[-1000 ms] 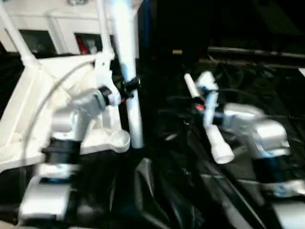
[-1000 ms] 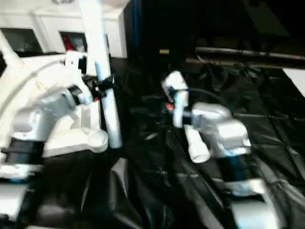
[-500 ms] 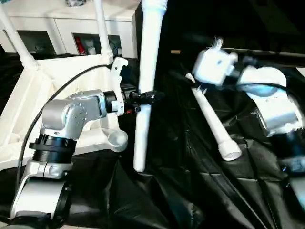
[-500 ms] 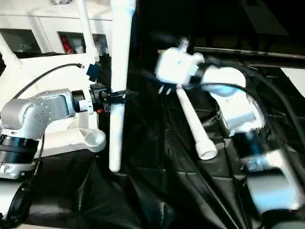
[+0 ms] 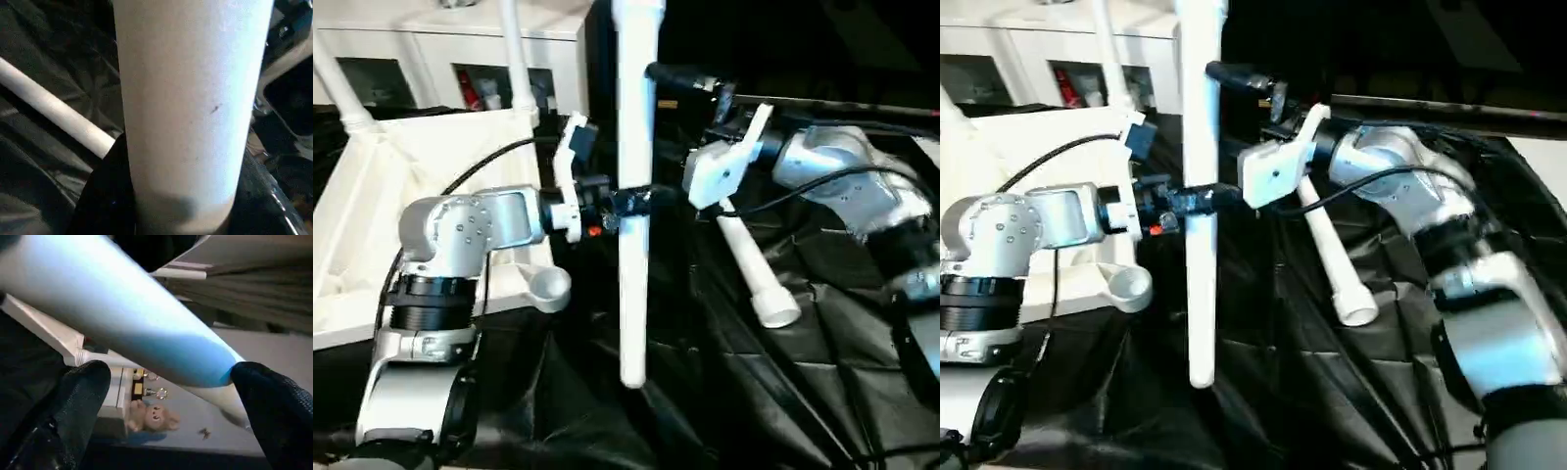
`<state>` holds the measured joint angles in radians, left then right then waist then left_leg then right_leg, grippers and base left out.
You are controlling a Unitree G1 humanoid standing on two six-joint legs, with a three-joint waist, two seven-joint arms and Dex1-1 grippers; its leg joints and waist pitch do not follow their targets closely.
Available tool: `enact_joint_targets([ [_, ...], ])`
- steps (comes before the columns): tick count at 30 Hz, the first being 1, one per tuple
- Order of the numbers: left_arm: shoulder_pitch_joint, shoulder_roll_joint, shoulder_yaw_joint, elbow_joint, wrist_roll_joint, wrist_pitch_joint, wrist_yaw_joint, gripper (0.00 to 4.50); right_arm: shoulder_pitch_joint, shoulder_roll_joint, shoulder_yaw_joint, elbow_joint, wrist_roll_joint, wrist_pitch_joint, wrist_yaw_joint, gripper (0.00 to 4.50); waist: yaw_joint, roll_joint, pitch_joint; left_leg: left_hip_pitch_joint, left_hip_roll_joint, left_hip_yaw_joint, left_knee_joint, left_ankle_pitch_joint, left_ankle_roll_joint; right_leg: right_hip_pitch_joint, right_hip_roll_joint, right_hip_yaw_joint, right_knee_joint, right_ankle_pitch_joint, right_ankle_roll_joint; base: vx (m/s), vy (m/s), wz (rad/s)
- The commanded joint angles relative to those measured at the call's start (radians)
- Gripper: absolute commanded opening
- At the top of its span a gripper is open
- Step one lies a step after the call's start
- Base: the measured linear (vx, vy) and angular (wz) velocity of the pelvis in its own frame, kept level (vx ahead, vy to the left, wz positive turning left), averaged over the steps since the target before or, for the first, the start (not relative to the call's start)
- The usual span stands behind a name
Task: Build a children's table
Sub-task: Pick table leg
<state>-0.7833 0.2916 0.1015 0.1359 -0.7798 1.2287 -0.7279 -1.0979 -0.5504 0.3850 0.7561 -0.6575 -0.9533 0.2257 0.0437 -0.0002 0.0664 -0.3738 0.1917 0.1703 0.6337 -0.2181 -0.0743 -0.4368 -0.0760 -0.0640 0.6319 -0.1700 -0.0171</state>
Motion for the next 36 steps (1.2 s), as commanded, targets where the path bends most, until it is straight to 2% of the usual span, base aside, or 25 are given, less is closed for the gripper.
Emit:
enact_joint_targets([
  [1,-0.007,-0.006,-0.031,-0.055,-0.035,0.031,-0.006,1.75,-0.016,0.003,0.029,0.028,-0.04,-0.015,-0.019,4.43,-0.002,-0.013,-0.078,-0.003,0.002,0.008,-0.058,-0.088,0.08,0.081,-0.032,0.036,-0.053,-0.127,-0.239,0.0,0.0,0.0],
  [2,0.001,-0.006,-0.035,-0.065,-0.047,0.055,-0.004,1.75,-0.026,0.002,0.043,0.041,-0.066,-0.028,-0.048,4.43,-0.003,-0.01,-0.079,-0.002,0.003,0.006,-0.058,-0.083,0.077,0.08,-0.034,0.036,-0.051,-0.12,-0.238,0.0,0.0,0.0],
  [4,0.01,-0.012,-0.026,-0.079,-0.062,0.1,0.006,1.75,-0.039,0.002,0.058,0.065,-0.104,-0.063,-0.1,4.43,-0.007,-0.012,-0.079,-0.003,0.003,0.007,-0.057,-0.082,0.079,0.08,-0.031,0.036,-0.05,-0.107,-0.24,0.0,0.0,0.0],
  [10,0.016,-0.017,-0.02,-0.086,-0.064,0.124,0.018,1.75,-0.053,0.0,0.068,0.094,-0.141,-0.11,-0.168,4.43,-0.011,-0.011,-0.079,-0.003,0.001,0.008,-0.053,-0.081,0.096,0.08,-0.029,0.035,-0.048,-0.083,-0.252,0.0,0.0,0.0],
  [12,0.017,-0.021,-0.015,-0.086,-0.068,0.133,0.023,1.75,-0.057,0.003,0.065,0.101,-0.134,-0.131,-0.182,4.43,-0.012,-0.014,-0.08,-0.004,0.0,0.009,-0.052,-0.084,0.099,0.081,-0.029,0.036,-0.048,-0.083,-0.249,0.0,0.0,0.0],
  [13,0.018,-0.018,-0.022,-0.089,-0.065,0.131,0.021,1.75,-0.059,0.006,0.064,0.104,-0.126,-0.133,-0.175,4.43,-0.012,-0.012,-0.08,-0.004,0.0,0.008,-0.052,-0.085,0.101,0.081,-0.028,0.035,-0.047,-0.085,-0.247,0.0,0.0,0.0],
  [17,0.022,-0.017,-0.032,-0.104,-0.058,0.133,0.023,1.75,-0.074,0.007,0.09,0.153,-0.155,-0.139,-0.191,4.43,-0.014,-0.014,-0.079,-0.004,0.0,0.008,-0.051,-0.093,0.102,0.08,-0.027,0.034,-0.048,-0.1,-0.245,0.0,0.0,0.0],
  [18,0.024,-0.016,-0.036,-0.108,-0.057,0.132,0.022,1.75,-0.075,0.008,0.097,0.164,-0.161,-0.14,-0.197,4.16,-0.015,-0.015,-0.08,-0.004,0.0,0.008,-0.051,-0.096,0.101,0.08,-0.027,0.034,-0.047,-0.104,-0.244,0.0,0.0,0.0],
  [21,0.029,-0.006,-0.053,-0.116,-0.048,0.124,0.018,1.75,-0.077,0.014,0.111,0.185,-0.178,-0.129,-0.2,4.1,-0.017,-0.016,-0.077,-0.005,-0.001,0.008,-0.051,-0.113,0.09,0.079,-0.027,0.034,-0.05,-0.141,-0.228,0.0,0.0,0.0],
  [24,0.032,-0.003,-0.061,-0.123,-0.045,0.12,0.017,1.75,-0.079,0.025,0.124,0.22,-0.176,-0.134,-0.181,3.68,-0.018,-0.018,-0.077,-0.005,0.001,0.008,-0.051,-0.121,0.085,0.077,-0.028,0.035,-0.051,-0.154,-0.224,0.0,0.0,0.0],
  [26,0.035,-0.001,-0.064,-0.128,-0.043,0.115,0.02,1.75,-0.081,0.028,0.133,0.233,-0.175,-0.139,-0.176,3.67,-0.016,-0.019,-0.078,-0.004,0.002,0.007,-0.051,-0.114,0.082,0.076,-0.028,0.036,-0.048,-0.137,-0.228,0.0,0.0,0.0],
  [29,0.037,0.0,-0.065,-0.132,-0.041,0.111,0.023,1.75,-0.084,0.029,0.139,0.244,-0.175,-0.142,-0.173,3.34,-0.016,-0.017,-0.077,-0.003,0.003,0.007,-0.051,-0.117,0.08,0.076,-0.028,0.036,-0.045,-0.12,-0.238,0.0,0.0,0.0],
  [30,0.039,0.0,-0.064,-0.135,-0.042,0.111,0.023,1.75,-0.085,0.029,0.142,0.248,-0.176,-0.142,-0.173,3.34,-0.016,-0.022,-0.077,-0.003,0.003,0.007,-0.051,-0.119,0.081,0.076,-0.028,0.036,-0.046,-0.121,-0.237,0.0,0.0,0.0],
  [31,0.039,0.0,-0.064,-0.135,-0.042,0.111,0.023,1.75,-0.085,0.029,0.142,0.248,-0.176,-0.142,-0.173,3.26,-0.015,-0.02,-0.077,-0.003,0.002,0.007,-0.05,-0.121,0.079,0.076,-0.029,0.036,-0.045,-0.127,-0.237,0.0,0.0,0.0],
  [32,0.043,0.007,-0.07,-0.144,-0.036,0.097,0.023,1.75,-0.089,0.027,0.149,0.259,-0.177,-0.141,-0.177,3.26,-0.016,-0.024,-0.076,-0.004,0.002,0.007,-0.05,-0.126,0.077,0.076,-0.029,0.036,-0.047,-0.136,-0.233,0.0,0.0,0.0],
  [35,0.048,0.022,-0.09,-0.161,-0.007,0.051,0.016,1.75,-0.093,0.028,0.148,0.273,-0.176,-0.142,-0.177,3.07,-0.015,-0.023,-0.074,-0.004,0.004,0.006,-0.05,-0.135,0.07,0.074,-0.03,0.037,-0.048,-0.167,-0.22,0.0,0.0,0.0],
  [36,0.049,0.023,-0.092,-0.161,-0.003,0.047,0.015,2.1,-0.093,0.028,0.148,0.274,-0.177,-0.141,-0.177,3.01,-0.015,-0.023,-0.074,-0.004,0.004,0.006,-0.051,-0.135,0.069,0.074,-0.031,0.037,-0.048,-0.171,-0.218,0.0,0.0,0.0],
])
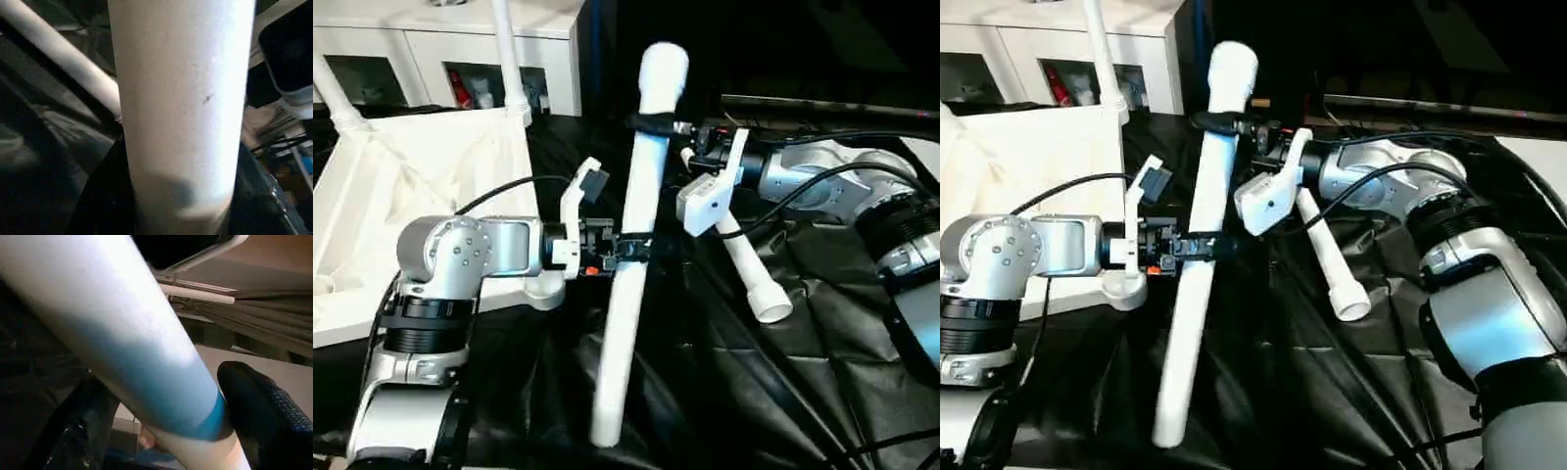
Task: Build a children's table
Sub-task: Pick table leg
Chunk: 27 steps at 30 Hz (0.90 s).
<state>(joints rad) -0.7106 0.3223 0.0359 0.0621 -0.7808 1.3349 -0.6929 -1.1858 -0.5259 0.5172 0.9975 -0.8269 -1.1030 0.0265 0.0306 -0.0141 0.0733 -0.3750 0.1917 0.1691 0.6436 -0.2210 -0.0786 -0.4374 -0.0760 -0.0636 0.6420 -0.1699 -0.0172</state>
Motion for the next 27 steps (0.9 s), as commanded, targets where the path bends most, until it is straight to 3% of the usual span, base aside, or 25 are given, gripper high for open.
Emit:
enact_joint_targets([
  [1,-0.024,0.001,-0.036,-0.09,0.011,-0.08,-0.029,2.31,-0.008,0.001,0.017,0.04,-0.012,0.012,0.017,2.97,-0.002,-0.009,-0.081,-0.003,0.003,0.007,-0.06,-0.131,0.071,0.074,-0.029,0.036,-0.058,-0.175,-0.214,0.0,0.0,0.0],
  [12,-0.033,0.156,-0.173,-0.126,0.154,-0.252,-0.138,3.28,-0.013,-0.011,0.029,0.081,-0.023,0.06,0.016,2.37,-0.004,-0.006,-0.081,-0.006,0.007,0.006,-0.06,-0.127,0.049,0.072,-0.031,0.039,-0.055,-0.178,-0.205,0.0,0.0,0.0],
  [13,-0.032,0.167,-0.183,-0.133,0.164,-0.266,-0.145,3.3,-0.012,-0.012,0.03,0.085,-0.024,0.064,0.016,2.36,-0.004,0.0,-0.081,-0.004,0.008,0.005,-0.06,-0.133,0.042,0.072,-0.032,0.039,-0.054,-0.179,-0.207,0.0,0.0,0.0],
  [19,-0.026,0.203,-0.214,-0.147,0.207,-0.341,-0.174,3.35,0.0,-0.015,0.031,0.101,-0.021,0.09,0.029,2.21,-0.004,0.001,-0.083,-0.004,0.01,0.005,-0.061,-0.128,0.027,0.075,-0.033,0.041,-0.048,-0.132,-0.227,0.0,0.0,0.0],
  [21,-0.025,0.216,-0.227,-0.142,0.239,-0.394,-0.188,3.66,0.005,-0.017,0.037,0.104,-0.019,0.102,0.031,2.08,-0.003,0.001,-0.083,-0.006,0.009,0.005,-0.06,-0.118,0.03,0.075,-0.032,0.041,-0.047,-0.115,-0.23,0.0,0.0,0.0],
  [27,-0.039,0.259,-0.244,-0.1,0.328,-0.513,-0.195,4.03,0.02,-0.018,0.045,0.122,-0.021,0.136,0.052,1.96,-0.003,0.002,-0.083,-0.006,0.01,0.005,-0.06,-0.123,0.025,0.076,-0.035,0.042,-0.047,-0.125,-0.229,0.0,0.0,0.0],
])
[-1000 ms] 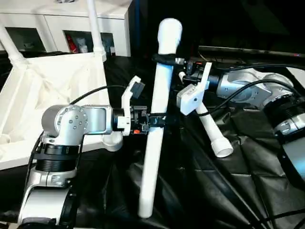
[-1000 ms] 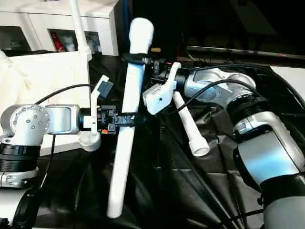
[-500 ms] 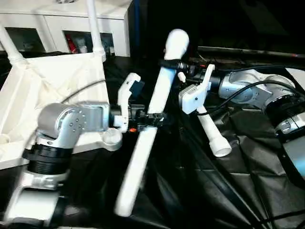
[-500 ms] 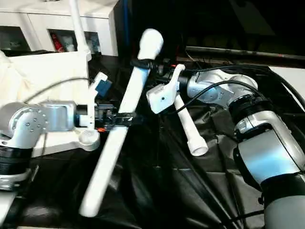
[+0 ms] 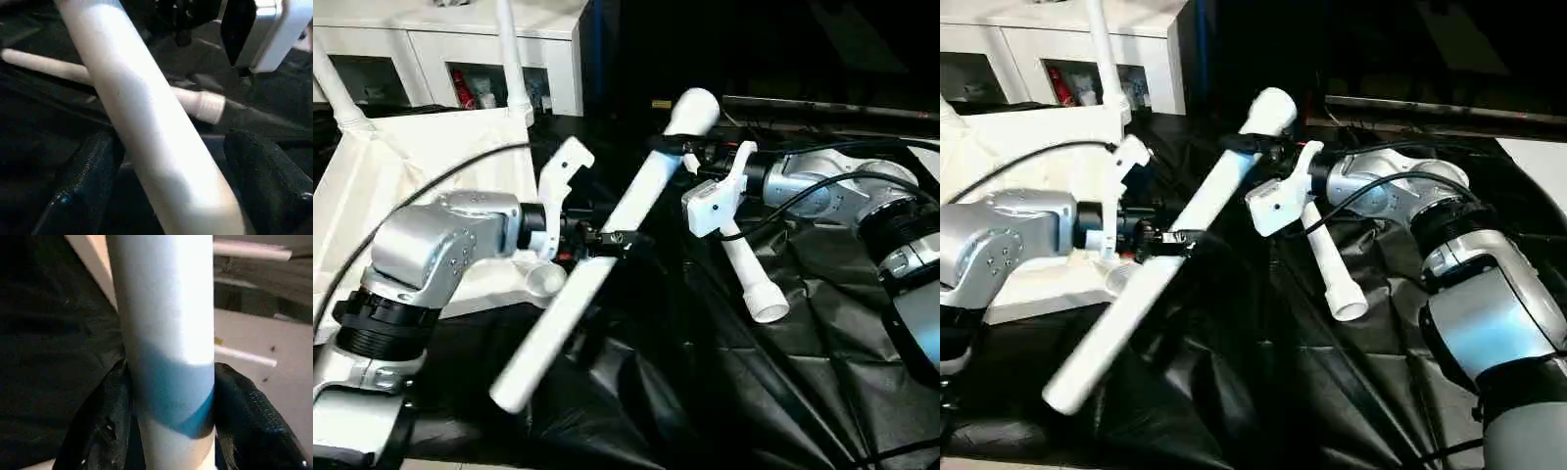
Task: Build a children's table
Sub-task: Pick table leg
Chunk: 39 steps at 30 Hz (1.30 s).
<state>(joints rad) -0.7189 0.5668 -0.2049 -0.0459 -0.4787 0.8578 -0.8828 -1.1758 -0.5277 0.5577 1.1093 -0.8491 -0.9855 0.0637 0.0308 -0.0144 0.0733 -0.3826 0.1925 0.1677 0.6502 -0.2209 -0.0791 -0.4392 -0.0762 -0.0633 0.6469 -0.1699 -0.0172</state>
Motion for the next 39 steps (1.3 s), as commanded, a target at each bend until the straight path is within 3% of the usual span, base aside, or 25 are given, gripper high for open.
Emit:
enact_joint_targets([
  [1,-0.033,0.016,0.001,0.014,0.03,-0.042,-0.002,4.03,0.011,-0.016,0.005,0.012,0.0,0.022,0.017,1.96,-0.003,0.002,-0.083,0.002,0.009,0.006,-0.067,-0.124,0.025,0.077,-0.034,0.042,-0.053,-0.126,-0.23,0.0,0.0,0.0],
  [5,-0.054,0.015,0.028,0.066,0.06,-0.101,0.018,4.03,0.018,-0.016,0.015,0.019,-0.002,0.04,0.034,1.91,-0.003,0.003,-0.084,0.003,0.008,0.006,-0.066,-0.124,0.02,0.078,-0.034,0.042,-0.052,-0.116,-0.234,0.0,0.0,0.0],
  [11,-0.145,-0.032,0.143,0.233,0.138,-0.381,0.139,4.03,0.037,-0.009,0.014,0.061,0.016,0.12,0.115,1.89,0.0,0.0,-0.087,0.0,0.009,0.003,-0.065,-0.121,0.033,0.082,-0.038,0.042,-0.053,-0.102,-0.246,0.0,0.0,0.0],
  [13,-0.17,-0.039,0.168,0.279,0.161,-0.424,0.201,4.03,0.043,-0.004,-0.008,0.08,0.042,0.154,0.139,1.89,0.0,-0.001,-0.088,-0.001,0.009,0.003,-0.064,-0.111,0.036,0.083,-0.038,0.042,-0.051,-0.089,-0.25,0.0,0.0,0.0],
  [18,-0.211,-0.042,0.228,0.381,0.218,-0.504,0.366,4.03,0.072,0.019,-0.118,0.126,0.188,0.207,0.242,1.89,0.0,0.001,-0.089,-0.001,0.014,0.004,-0.064,-0.118,0.052,0.082,-0.04,0.042,-0.05,-0.085,-0.262,0.0,0.0,0.0],
  [21,-0.225,-0.028,0.277,0.478,0.263,-0.586,0.454,4.03,0.114,0.057,-0.249,0.135,0.375,0.249,0.385,1.88,0.002,0.001,-0.091,0.0,0.016,0.004,-0.064,-0.11,0.078,0.084,-0.043,0.042,-0.049,-0.057,-0.284,0.0,0.0,0.0],
  [22,-0.225,-0.028,0.277,0.478,0.263,-0.586,0.454,4.03,0.114,0.057,-0.249,0.135,0.375,0.249,0.385,1.88,0.003,0.002,-0.09,0.001,0.017,0.003,-0.065,-0.111,0.082,0.082,-0.045,0.041,-0.051,-0.064,-0.286,0.0,0.0,0.0],
  [23,-0.216,-0.009,0.277,0.523,0.297,-0.64,0.473,4.03,0.132,0.08,-0.306,0.126,0.463,0.282,0.444,1.88,0.007,0.005,-0.093,0.005,0.02,0.002,-0.064,-0.097,0.078,0.079,-0.047,0.039,-0.05,-0.06,-0.296,0.0,0.0,0.0],
  [24,-0.206,0.003,0.27,0.535,0.316,-0.659,0.48,4.03,0.139,0.091,-0.328,0.12,0.497,0.297,0.463,1.88,0.005,0.004,-0.093,0.003,0.019,0.003,-0.064,-0.1,0.09,0.079,-0.045,0.041,-0.052,-0.054,-0.299,0.0,0.0,0.0],
  [25,-0.194,0.012,0.266,0.551,0.335,-0.68,0.494,4.03,0.149,0.106,-0.358,0.11,0.544,0.317,0.488,1.88,0.007,0.012,-0.093,0.003,0.024,-0.001,-0.067,-0.096,0.093,0.081,-0.05,0.041,-0.047,-0.044,-0.307,0.0,0.0,0.0],
  [27,-0.178,0.015,0.274,0.565,0.336,-0.69,0.503,4.03,0.158,0.126,-0.395,0.099,0.597,0.347,0.513,1.87,0.008,0.011,-0.092,0.006,0.027,-0.001,-0.069,-0.1,0.094,0.079,-0.051,0.04,-0.048,-0.038,-0.314,0.0,0.0,0.0],
  [28,-0.162,0.008,0.295,0.581,0.323,-0.689,0.517,4.03,0.168,0.155,-0.444,0.081,0.666,0.393,0.542,1.87,0.009,0.014,-0.095,0.01,0.026,0.002,-0.067,-0.092,0.09,0.077,-0.049,0.04,-0.046,-0.017,-0.327,0.0,0.0,0.0],
  [29,-0.15,0.005,0.304,0.585,0.319,-0.694,0.522,4.03,0.175,0.178,-0.476,0.063,0.716,0.428,0.563,1.87,0.011,0.011,-0.094,0.01,0.028,0.001,-0.069,-0.088,0.09,0.077,-0.051,0.04,-0.044,-0.003,-0.337,0.0,0.0,0.0],
  [30,-0.15,0.005,0.304,0.585,0.319,-0.694,0.522,4.03,0.175,0.178,-0.476,0.063,0.716,0.428,0.563,1.86,0.012,0.011,-0.095,0.009,0.027,0.001,-0.069,-0.088,0.093,0.079,-0.05,0.04,-0.043,0.0,-0.338,0.0,0.0,0.0],
  [31,-0.132,-0.014,0.323,0.585,0.299,-0.68,0.52,4.03,0.191,0.226,-0.534,0.017,0.809,0.507,0.604,1.86,0.013,0.009,-0.094,0.01,0.028,0.001,-0.07,-0.091,0.093,0.078,-0.051,0.039,-0.045,-0.006,-0.337,0.0,0.0,0.0],
  [33,-0.119,-0.032,0.33,0.589,0.297,-0.686,0.528,4.03,0.209,0.272,-0.58,-0.036,0.897,0.595,0.636,1.86,0.017,0.012,-0.095,0.013,0.033,0.0,-0.073,-0.092,0.1,0.077,-0.055,0.039,-0.046,-0.008,-0.337,0.0,0.0,0.0],
  [37,-0.101,-0.058,0.325,0.555,0.273,-0.667,0.501,4.03,0.225,0.312,-0.618,-0.095,0.981,0.685,0.667,1.86,0.029,0.014,-0.094,0.019,0.035,0.002,-0.076,-0.101,0.081,0.073,-0.057,0.039,-0.049,-0.026,-0.332,0.0,0.0,0.0],
  [38,-0.077,-0.087,0.306,0.488,0.227,-0.62,0.449,4.03,0.234,0.338,-0.652,-0.149,1.055,0.782,0.694,1.86,0.036,0.013,-0.094,0.022,0.035,0.004,-0.077,-0.108,0.06,0.071,-0.056,0.038,-0.05,-0.04,-0.324,0.0,0.0,0.0],
  [39,-0.072,-0.093,0.3,0.472,0.218,-0.61,0.437,4.03,0.236,0.341,-0.656,-0.158,1.066,0.799,0.7,1.86,0.039,0.013,-0.092,0.02,0.037,0.003,-0.08,-0.105,0.054,0.072,-0.059,0.04,-0.05,-0.043,-0.324,0.0,0.0,0.0],
])
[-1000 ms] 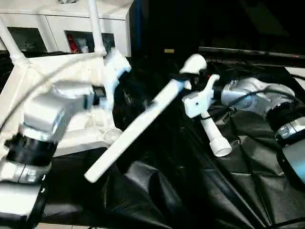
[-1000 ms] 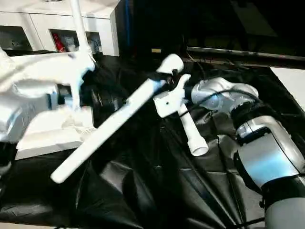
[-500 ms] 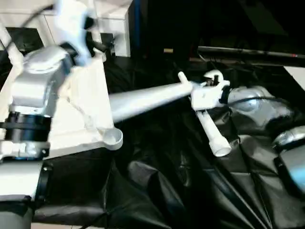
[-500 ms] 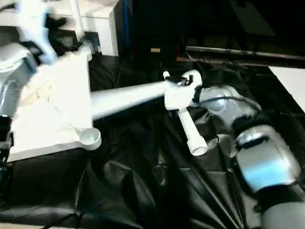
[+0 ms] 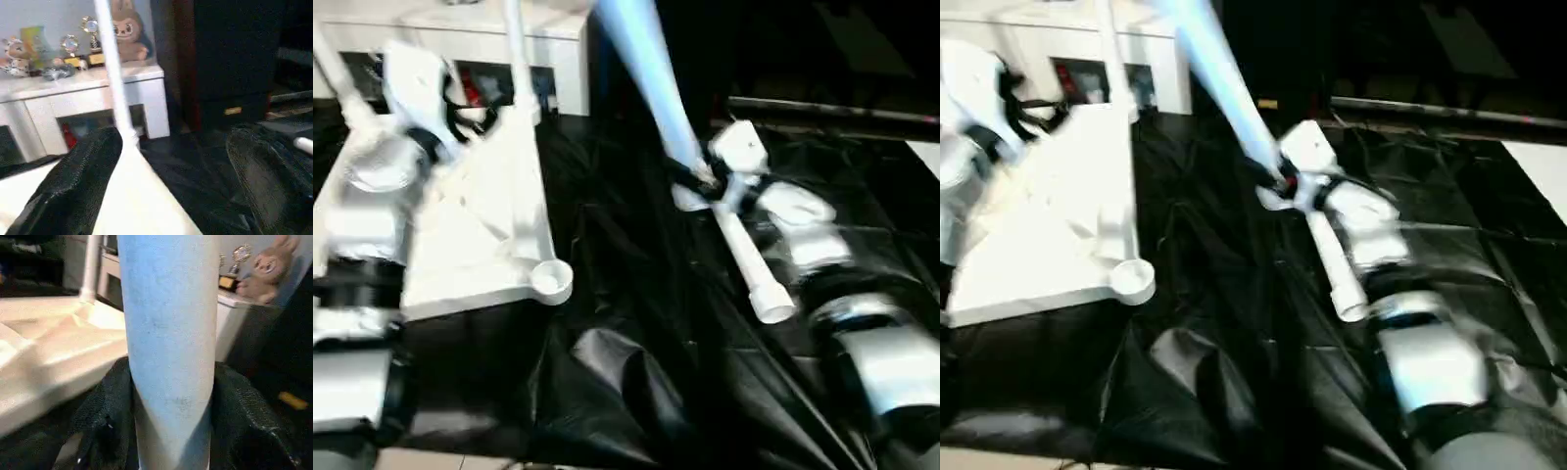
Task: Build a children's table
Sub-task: Pick table leg
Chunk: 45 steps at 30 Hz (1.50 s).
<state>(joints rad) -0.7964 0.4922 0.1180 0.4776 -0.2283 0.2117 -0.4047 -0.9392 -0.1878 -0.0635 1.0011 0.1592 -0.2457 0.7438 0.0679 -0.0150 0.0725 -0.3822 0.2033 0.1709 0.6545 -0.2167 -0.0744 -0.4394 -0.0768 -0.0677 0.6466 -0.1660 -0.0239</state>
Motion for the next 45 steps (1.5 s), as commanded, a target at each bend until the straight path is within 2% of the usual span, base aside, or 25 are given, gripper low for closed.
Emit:
enact_joint_targets([
  [1,0.024,-0.036,-0.041,-0.103,-0.065,0.071,-0.08,4.03,0.004,0.01,-0.045,-0.076,0.092,0.115,0.041,1.86,0.003,0.013,-0.091,0.02,0.025,0.002,-0.084,-0.111,0.046,0.073,-0.056,0.045,-0.049,-0.051,-0.317,0.0,0.0,0.0],
  [2,0.051,-0.057,-0.07,-0.176,-0.116,0.118,-0.135,4.03,0.011,0.016,-0.05,-0.108,0.127,0.189,0.072,1.86,0.008,0.013,-0.091,0.019,0.027,0.001,-0.085,-0.107,0.04,0.075,-0.059,0.045,-0.049,-0.052,-0.316,0.0,0.0,0.0],
  [3,0.06,-0.064,-0.08,-0.201,-0.134,0.135,-0.153,4.03,0.013,0.017,-0.051,-0.118,0.138,0.216,0.083,1.86,0.012,0.015,-0.092,0.019,0.027,0.001,-0.084,-0.102,0.039,0.073,-0.059,0.044,-0.049,-0.05,-0.315,0.0,0.0,0.0],
  [5,0.091,-0.14,-0.106,-0.305,-0.233,0.238,-0.169,4.03,0.073,-0.001,-0.012,-0.243,0.184,0.442,0.18,1.86,0.024,0.014,-0.09,0.02,0.026,0.005,-0.083,-0.094,0.037,0.072,-0.054,0.045,-0.049,-0.037,-0.313,0.0,0.0,0.0],
  [6,0.094,-0.154,-0.107,-0.318,-0.248,0.254,-0.166,4.03,0.086,-0.005,-0.004,-0.27,0.193,0.483,0.194,1.86,0.026,0.012,-0.088,0.02,0.025,0.006,-0.084,-0.091,0.038,0.075,-0.051,0.045,-0.05,-0.031,-0.312,0.0,0.0,0.0],
  [7,0.099,-0.188,-0.107,-0.334,-0.283,0.294,-0.156,4.03,0.118,-0.015,0.012,-0.329,0.219,0.552,0.221,1.86,0.03,0.013,-0.091,0.018,0.025,0.005,-0.084,-0.094,0.036,0.074,-0.053,0.044,-0.051,-0.042,-0.306,0.0,0.0,0.0],
  [8,0.102,-0.213,-0.107,-0.343,-0.31,0.323,-0.151,4.03,0.145,-0.025,0.027,-0.383,0.246,0.602,0.235,1.86,0.034,0.011,-0.091,0.016,0.023,0.005,-0.083,-0.096,0.031,0.079,-0.054,0.044,-0.055,-0.058,-0.292,0.0,0.0,0.0],
  [10,0.109,-0.242,-0.107,-0.362,-0.34,0.359,-0.144,4.03,0.174,-0.037,0.039,-0.447,0.279,0.658,0.249,1.86,0.032,0.006,-0.091,0.012,0.02,0.002,-0.085,-0.111,0.018,0.081,-0.057,0.043,-0.061,-0.107,-0.268,0.0,0.0,0.0],
  [11,0.115,-0.263,-0.101,-0.378,-0.359,0.381,-0.139,4.03,0.193,-0.044,0.045,-0.488,0.294,0.69,0.252,1.86,0.032,0.003,-0.088,0.014,0.019,0.003,-0.086,-0.124,0.009,0.079,-0.056,0.044,-0.07,-0.149,-0.249,0.0,0.0,0.0],
  [13,0.114,-0.265,-0.098,-0.38,-0.363,0.388,-0.138,4.03,0.195,-0.044,0.044,-0.494,0.297,0.698,0.252,1.86,0.027,0.004,-0.086,0.01,0.016,0.0,-0.089,-0.14,-0.003,0.08,-0.056,0.042,-0.078,-0.217,-0.219,0.0,0.0,0.0],
  [14,0.108,-0.274,-0.086,-0.379,-0.373,0.411,-0.131,4.31,0.209,-0.048,0.042,-0.534,0.323,0.742,0.252,1.86,0.022,0.003,-0.084,0.009,0.013,-0.001,-0.09,-0.153,-0.009,0.081,-0.054,0.04,-0.084,-0.269,-0.193,0.0,0.0,0.0],
  [17,0.103,-0.291,-0.056,-0.385,-0.418,0.46,-0.116,4.42,0.235,-0.05,0.036,-0.595,0.34,0.803,0.246,1.86,0.021,0.0,-0.082,0.009,0.01,0.0,-0.09,-0.139,-0.009,0.078,-0.052,0.04,-0.096,-0.337,-0.144,0.0,0.0,0.0],
  [19,0.106,-0.293,-0.048,-0.4,-0.446,0.491,-0.119,4.49,0.253,-0.051,0.034,-0.639,0.347,0.843,0.239,1.86,0.025,-0.001,-0.083,0.012,0.008,0.001,-0.09,-0.131,-0.01,0.076,-0.051,0.041,-0.1,-0.349,-0.137,0.0,0.0,0.0],
  [20,0.117,-0.291,-0.052,-0.424,-0.471,0.532,-0.126,4.5,0.277,-0.053,0.036,-0.69,0.364,0.89,0.229,1.86,0.026,0.004,-0.083,0.015,0.009,0.0,-0.092,-0.125,-0.012,0.075,-0.048,0.041,-0.097,-0.333,-0.14,0.0,0.0,0.0],
  [22,0.125,-0.29,-0.062,-0.432,-0.469,0.545,-0.125,4.5,0.288,-0.055,0.039,-0.716,0.379,0.912,0.225,1.86,0.026,0.004,-0.084,0.011,0.012,-0.003,-0.094,-0.124,-0.013,0.077,-0.048,0.038,-0.095,-0.322,-0.143,0.0,0.0,0.0],
  [23,0.127,-0.291,-0.065,-0.435,-0.465,0.548,-0.121,4.5,0.292,-0.057,0.04,-0.729,0.387,0.923,0.222,1.86,0.026,0.005,-0.084,0.014,0.012,-0.002,-0.095,-0.124,-0.014,0.075,-0.046,0.038,-0.097,-0.317,-0.143,0.0,0.0,0.0],
  [24,0.128,-0.294,-0.067,-0.431,-0.458,0.551,-0.115,4.5,0.297,-0.059,0.042,-0.741,0.395,0.932,0.222,1.86,0.025,0.01,-0.083,0.013,0.011,-0.003,-0.095,-0.127,-0.016,0.074,-0.046,0.038,-0.097,-0.316,-0.144,0.0,0.0,0.0],
  [26,0.123,-0.304,-0.063,-0.423,-0.452,0.557,-0.095,4.5,0.307,-0.064,0.044,-0.771,0.411,0.958,0.221,1.86,0.024,0.007,-0.085,0.013,0.012,-0.004,-0.096,-0.125,-0.018,0.078,-0.045,0.037,-0.095,-0.294,-0.141,0.0,0.0,0.0],
  [30,0.112,-0.326,-0.044,-0.426,-0.471,0.577,-0.071,4.5,0.33,-0.067,0.042,-0.831,0.427,1.01,0.222,1.86,0.024,0.007,-0.086,0.012,0.012,-0.003,-0.095,-0.11,-0.017,0.079,-0.046,0.038,-0.092,-0.257,-0.155,0.0,0.0,0.0],
  [31,0.111,-0.33,-0.04,-0.428,-0.475,0.581,-0.067,4.5,0.333,-0.067,0.043,-0.838,0.429,1.016,0.22,1.86,0.025,0.004,-0.087,0.012,0.012,-0.003,-0.095,-0.102,-0.016,0.08,-0.047,0.038,-0.09,-0.242,-0.162,0.0,0.0,0.0],
  [33,0.109,-0.332,-0.038,-0.429,-0.475,0.584,-0.065,4.5,0.335,-0.069,0.044,-0.843,0.43,1.02,0.217,1.86,0.024,0.004,-0.086,0.011,0.012,-0.003,-0.095,-0.103,-0.014,0.081,-0.047,0.038,-0.091,-0.246,-0.161,0.0,0.0,0.0],
  [34,0.108,-0.335,-0.036,-0.431,-0.475,0.586,-0.063,4.5,0.337,-0.073,0.047,-0.85,0.434,1.027,0.213,1.86,0.024,0.0,-0.087,0.011,0.012,-0.002,-0.094,-0.102,-0.011,0.08,-0.047,0.038,-0.093,-0.253,-0.158,0.0,0.0,0.0],
  [39,0.114,-0.347,-0.026,-0.443,-0.494,0.598,-0.063,4.5,0.34,-0.074,0.049,-0.866,0.44,1.044,0.213,1.86,0.024,0.001,-0.085,0.01,0.012,-0.002,-0.095,-0.099,-0.013,0.08,-0.048,0.038,-0.094,-0.269,-0.148,0.0,0.0,0.0],
  [45,0.119,-0.353,-0.01,-0.45,-0.523,0.625,-0.059,3.77,0.345,-0.078,0.058,-0.883,0.447,1.059,0.224,1.86,0.025,0.001,-0.084,0.011,0.012,-0.002,-0.095,-0.108,-0.015,0.078,-0.048,0.038,-0.097,-0.293,-0.142,0.0,0.0,0.0],
])
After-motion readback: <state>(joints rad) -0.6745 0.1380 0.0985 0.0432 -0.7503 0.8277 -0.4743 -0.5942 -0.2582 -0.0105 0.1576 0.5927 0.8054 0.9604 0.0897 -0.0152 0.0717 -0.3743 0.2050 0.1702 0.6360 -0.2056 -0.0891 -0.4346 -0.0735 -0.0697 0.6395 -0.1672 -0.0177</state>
